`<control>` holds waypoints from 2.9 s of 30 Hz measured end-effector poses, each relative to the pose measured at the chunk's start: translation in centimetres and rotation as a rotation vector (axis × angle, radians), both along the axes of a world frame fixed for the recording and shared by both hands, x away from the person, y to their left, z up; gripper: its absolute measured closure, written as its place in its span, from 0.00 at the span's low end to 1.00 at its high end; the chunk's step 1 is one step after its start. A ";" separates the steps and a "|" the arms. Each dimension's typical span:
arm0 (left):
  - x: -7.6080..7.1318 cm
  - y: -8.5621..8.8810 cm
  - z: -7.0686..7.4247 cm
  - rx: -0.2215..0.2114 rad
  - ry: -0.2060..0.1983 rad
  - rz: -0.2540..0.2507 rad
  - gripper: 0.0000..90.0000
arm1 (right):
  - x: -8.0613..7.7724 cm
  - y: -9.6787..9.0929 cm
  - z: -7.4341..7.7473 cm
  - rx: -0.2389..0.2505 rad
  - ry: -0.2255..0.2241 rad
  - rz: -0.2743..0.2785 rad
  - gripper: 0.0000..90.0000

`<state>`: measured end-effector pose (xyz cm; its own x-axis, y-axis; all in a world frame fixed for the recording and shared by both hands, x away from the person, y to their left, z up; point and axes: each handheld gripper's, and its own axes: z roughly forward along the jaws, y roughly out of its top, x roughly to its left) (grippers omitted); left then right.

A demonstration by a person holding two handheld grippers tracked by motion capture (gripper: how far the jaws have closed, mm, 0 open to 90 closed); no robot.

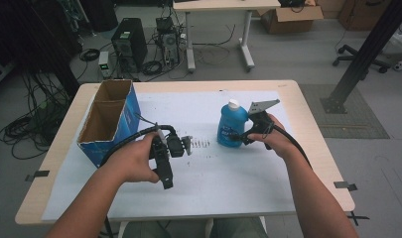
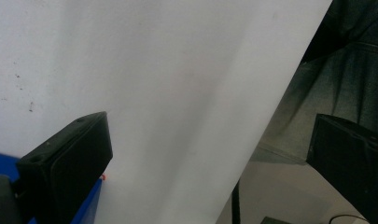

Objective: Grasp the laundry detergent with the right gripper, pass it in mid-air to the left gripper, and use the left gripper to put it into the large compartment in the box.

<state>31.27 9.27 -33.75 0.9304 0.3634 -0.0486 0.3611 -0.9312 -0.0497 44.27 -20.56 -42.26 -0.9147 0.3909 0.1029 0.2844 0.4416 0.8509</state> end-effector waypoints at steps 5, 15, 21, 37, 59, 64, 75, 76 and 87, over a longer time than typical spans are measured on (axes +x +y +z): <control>-0.1 0.0 0.0 -0.002 -0.001 -0.002 0.00 | -0.1 0.2 0.0 0.015 -0.016 -0.006 0.05; -0.1 0.1 0.1 -0.003 -0.005 0.000 0.00 | -0.1 0.4 -0.2 0.001 -0.026 -0.030 0.14; -0.1 0.2 0.0 -0.003 -0.007 0.001 0.01 | -0.2 0.6 -0.3 0.002 -0.040 -0.021 0.19; -0.1 0.1 -0.1 -0.003 -0.002 -0.001 0.01 | -0.3 0.7 -0.7 0.003 -0.059 -0.013 0.29; 0.1 -0.4 0.0 -0.007 -0.009 -0.004 0.01 | -0.5 0.9 -0.7 0.003 -0.114 0.031 0.50; 0.1 -0.2 0.6 -0.015 -0.016 -0.003 0.01 | -0.9 1.1 -0.4 0.001 -0.109 0.060 0.50; 0.3 0.0 3.3 -0.036 -0.053 -0.004 0.00 | -2.8 0.4 4.1 0.044 -0.116 0.178 0.50; 0.3 0.0 3.5 -0.038 -0.054 -0.002 0.00 | -3.0 0.4 4.5 0.045 -0.118 0.191 0.50; -0.2 -1.0 7.0 -0.045 -0.090 -0.034 0.00 | -6.3 2.2 6.6 -0.002 -0.137 0.371 0.50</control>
<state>31.07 8.32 -26.80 0.9434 0.3310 0.0203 0.3305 -0.9435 0.0243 38.01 -18.37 -35.67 -0.9991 0.0309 -0.0300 -0.0108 0.4949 0.8689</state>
